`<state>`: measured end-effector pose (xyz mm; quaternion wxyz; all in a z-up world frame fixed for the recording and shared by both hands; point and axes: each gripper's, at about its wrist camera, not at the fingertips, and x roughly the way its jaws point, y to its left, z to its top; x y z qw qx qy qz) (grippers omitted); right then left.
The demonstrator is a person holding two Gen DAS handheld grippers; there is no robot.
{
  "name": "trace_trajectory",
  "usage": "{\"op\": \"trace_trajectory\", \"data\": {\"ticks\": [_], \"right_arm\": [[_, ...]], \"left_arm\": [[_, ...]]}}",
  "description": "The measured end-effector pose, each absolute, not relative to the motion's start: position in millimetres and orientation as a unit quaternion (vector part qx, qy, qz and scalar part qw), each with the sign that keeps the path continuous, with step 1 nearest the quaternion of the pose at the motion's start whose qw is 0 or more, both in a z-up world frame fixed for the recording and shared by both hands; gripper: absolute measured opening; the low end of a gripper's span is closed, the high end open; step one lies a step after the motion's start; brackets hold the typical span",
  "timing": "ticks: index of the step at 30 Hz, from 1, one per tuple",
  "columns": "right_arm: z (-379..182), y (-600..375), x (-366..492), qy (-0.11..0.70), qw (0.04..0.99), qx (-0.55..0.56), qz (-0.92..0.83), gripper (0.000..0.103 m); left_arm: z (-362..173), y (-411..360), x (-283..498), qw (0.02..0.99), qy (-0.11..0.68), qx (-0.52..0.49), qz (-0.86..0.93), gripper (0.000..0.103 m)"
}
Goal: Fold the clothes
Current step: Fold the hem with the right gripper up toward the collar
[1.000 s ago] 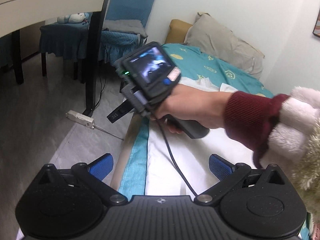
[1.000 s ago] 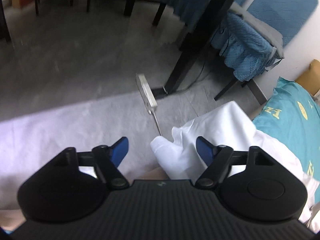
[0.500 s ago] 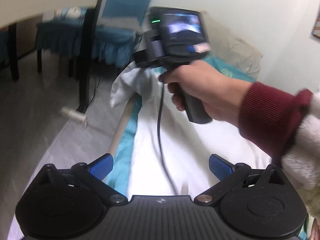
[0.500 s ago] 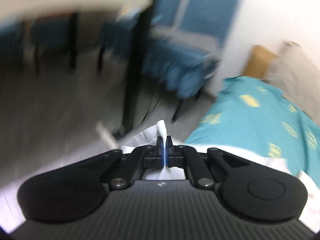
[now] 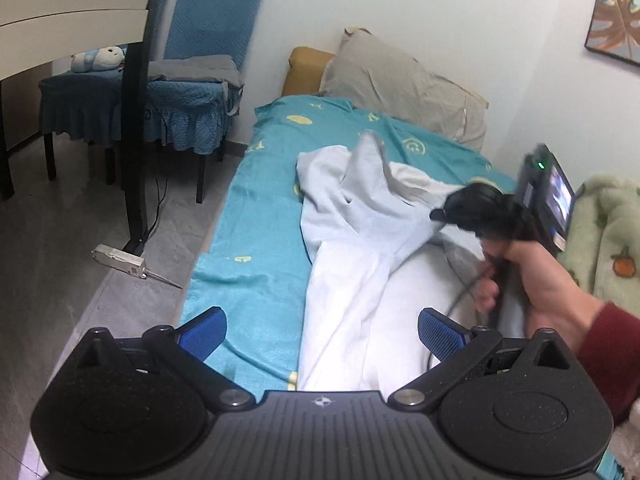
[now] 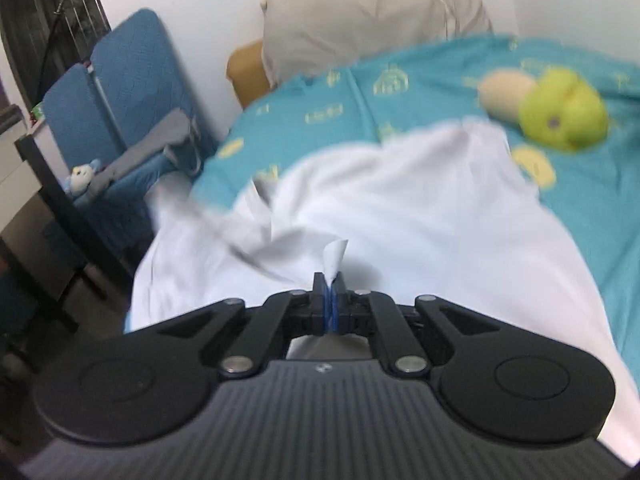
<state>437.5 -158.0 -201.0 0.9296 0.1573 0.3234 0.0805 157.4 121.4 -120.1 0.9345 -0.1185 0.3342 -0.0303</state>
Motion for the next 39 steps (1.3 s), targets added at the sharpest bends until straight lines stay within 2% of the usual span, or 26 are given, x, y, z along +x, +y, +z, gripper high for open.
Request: {"op": "trace_trajectory", "data": {"ticks": [3,4,5,7,9,18,24,25,26,27,37,39], "right_arm": [[-199.3,-156.8,430.4,0.323,0.931,0.116,0.123,0.012],[-196.8,-154.6,429.5,0.318,0.932,0.106,0.139,0.028],[-193.2,-152.2,428.9,0.309,0.934,0.099,0.151,0.06],[-185.6,-146.5,427.7,0.287,0.938,0.085,0.174,0.087],[-175.9,-139.7,435.2,0.263,0.944,0.072,0.185,0.084],[-158.4,-92.3,521.4,0.266,0.938,0.04,0.217,0.084],[-173.8,-76.8,559.6,0.303,0.923,0.021,0.238,0.082],[-178.8,-77.8,561.7,0.317,0.918,0.028,0.236,0.059],[-184.4,-80.3,561.7,0.333,0.915,0.04,0.224,0.021],[-190.1,-82.8,561.7,0.347,0.912,0.052,0.213,0.005],[-177.9,-127.9,538.7,0.255,0.948,0.161,0.097,0.005],[-183.0,-133.9,544.1,0.26,0.948,0.166,0.073,0.005]], "left_arm": [[-123.9,119.9,162.6,0.932,0.339,-0.123,-0.031,0.103],[-125.2,119.5,164.4,0.931,0.341,-0.124,-0.031,0.103],[-126.5,119.0,166.1,0.931,0.342,-0.126,-0.031,0.103],[-127.3,118.3,167.6,0.93,0.345,-0.125,-0.029,0.103],[-129.8,118.1,170.1,0.928,0.349,-0.125,-0.027,0.103],[-143.4,116.6,186.6,0.92,0.367,-0.137,-0.031,0.103],[-149.8,115.9,190.9,0.916,0.373,-0.142,-0.035,0.103],[-150.3,115.9,191.0,0.916,0.373,-0.144,-0.036,0.103],[-150.9,116.0,191.1,0.915,0.374,-0.145,-0.037,0.103],[-151.4,116.1,191.2,0.915,0.374,-0.146,-0.037,0.103],[-147.4,113.6,184.0,0.92,0.364,-0.143,-0.027,0.103],[-148.6,112.4,185.7,0.921,0.366,-0.135,-0.023,0.103]]}}
